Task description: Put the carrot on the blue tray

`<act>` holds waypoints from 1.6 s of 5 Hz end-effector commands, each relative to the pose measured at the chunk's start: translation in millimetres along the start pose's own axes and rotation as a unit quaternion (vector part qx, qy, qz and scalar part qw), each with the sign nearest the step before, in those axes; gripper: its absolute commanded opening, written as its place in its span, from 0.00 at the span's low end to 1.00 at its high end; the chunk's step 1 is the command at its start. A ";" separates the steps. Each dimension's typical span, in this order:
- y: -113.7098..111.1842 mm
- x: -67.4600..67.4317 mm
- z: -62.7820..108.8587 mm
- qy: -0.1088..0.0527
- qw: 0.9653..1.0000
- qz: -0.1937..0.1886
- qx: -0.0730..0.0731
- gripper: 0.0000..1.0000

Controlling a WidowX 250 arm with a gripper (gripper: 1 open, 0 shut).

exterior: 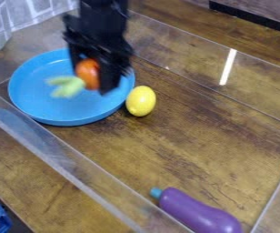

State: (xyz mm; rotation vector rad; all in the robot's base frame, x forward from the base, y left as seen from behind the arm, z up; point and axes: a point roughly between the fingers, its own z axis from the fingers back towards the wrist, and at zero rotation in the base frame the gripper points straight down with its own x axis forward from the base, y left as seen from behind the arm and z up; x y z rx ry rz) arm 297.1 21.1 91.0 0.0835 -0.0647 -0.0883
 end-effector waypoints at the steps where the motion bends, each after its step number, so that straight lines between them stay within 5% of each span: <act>1: 20.3 16.8 16.4 -0.038 0.999 0.005 0.012 0.00; 3: 41.5 32.8 49.7 -0.050 0.998 -0.022 0.020 0.00; 5: 59.1 -1.8 34.9 -0.031 0.999 -0.001 0.029 0.00; 8: 56.9 -12.1 25.0 -0.030 0.999 0.000 0.044 0.00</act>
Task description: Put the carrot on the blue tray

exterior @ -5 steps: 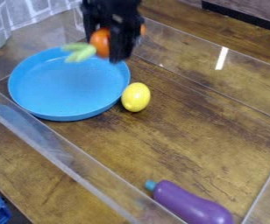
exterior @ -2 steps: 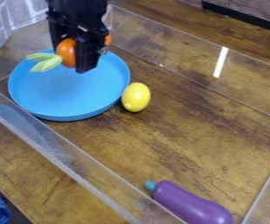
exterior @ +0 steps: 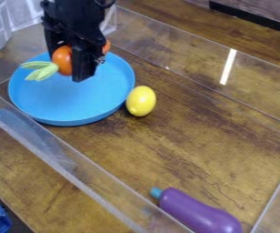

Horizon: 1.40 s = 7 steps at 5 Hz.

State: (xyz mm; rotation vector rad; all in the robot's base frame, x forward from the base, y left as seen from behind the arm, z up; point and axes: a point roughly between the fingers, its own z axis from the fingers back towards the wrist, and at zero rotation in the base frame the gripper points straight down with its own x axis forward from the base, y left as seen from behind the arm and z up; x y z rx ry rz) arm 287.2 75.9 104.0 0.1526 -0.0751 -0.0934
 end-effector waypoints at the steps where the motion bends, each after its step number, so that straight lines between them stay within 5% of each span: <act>1: -1.1 10.9 6.2 -0.025 1.000 -0.015 0.008 1.00; 4: 4.6 45.7 -9.2 -0.053 0.996 -0.074 -0.004 1.00; 7: -4.2 48.6 4.2 -0.060 0.996 -0.060 -0.007 1.00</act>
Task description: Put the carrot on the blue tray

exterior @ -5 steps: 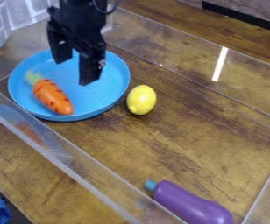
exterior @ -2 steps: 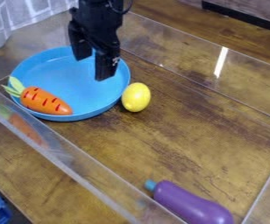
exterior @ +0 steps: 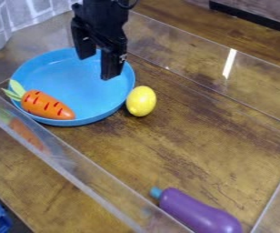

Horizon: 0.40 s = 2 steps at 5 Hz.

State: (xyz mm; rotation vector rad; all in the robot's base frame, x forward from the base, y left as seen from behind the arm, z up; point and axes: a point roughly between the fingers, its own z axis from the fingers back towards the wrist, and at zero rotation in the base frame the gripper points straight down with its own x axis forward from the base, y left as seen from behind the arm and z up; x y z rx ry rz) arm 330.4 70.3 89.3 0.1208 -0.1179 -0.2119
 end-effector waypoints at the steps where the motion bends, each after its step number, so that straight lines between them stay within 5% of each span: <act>1: -4.3 4.8 21.6 -0.036 0.999 -0.003 0.010 1.00; 2: -8.2 6.6 20.3 -0.036 0.999 0.015 0.012 1.00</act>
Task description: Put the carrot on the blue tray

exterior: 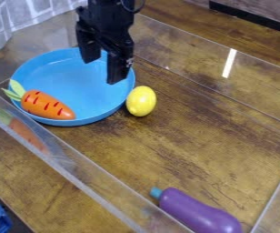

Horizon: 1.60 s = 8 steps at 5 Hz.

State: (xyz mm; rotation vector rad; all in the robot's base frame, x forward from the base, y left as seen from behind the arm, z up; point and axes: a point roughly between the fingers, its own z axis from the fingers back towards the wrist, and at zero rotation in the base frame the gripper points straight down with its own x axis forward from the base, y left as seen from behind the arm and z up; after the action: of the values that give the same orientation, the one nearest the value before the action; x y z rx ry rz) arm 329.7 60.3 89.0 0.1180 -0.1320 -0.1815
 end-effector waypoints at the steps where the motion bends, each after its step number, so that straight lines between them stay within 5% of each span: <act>1: -2.1 6.7 17.3 -0.031 0.999 0.019 0.012 1.00; 4: 36.7 -5.5 24.4 -0.049 0.998 -0.036 -0.004 1.00; 6: 48.6 9.0 34.3 -0.061 0.997 -0.055 -0.009 1.00; 8: 61.1 0.2 11.7 -0.056 0.995 -0.075 -0.014 1.00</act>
State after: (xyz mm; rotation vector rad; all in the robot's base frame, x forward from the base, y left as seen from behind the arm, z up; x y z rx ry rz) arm 338.1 111.7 94.7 0.0650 -0.1939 -0.3524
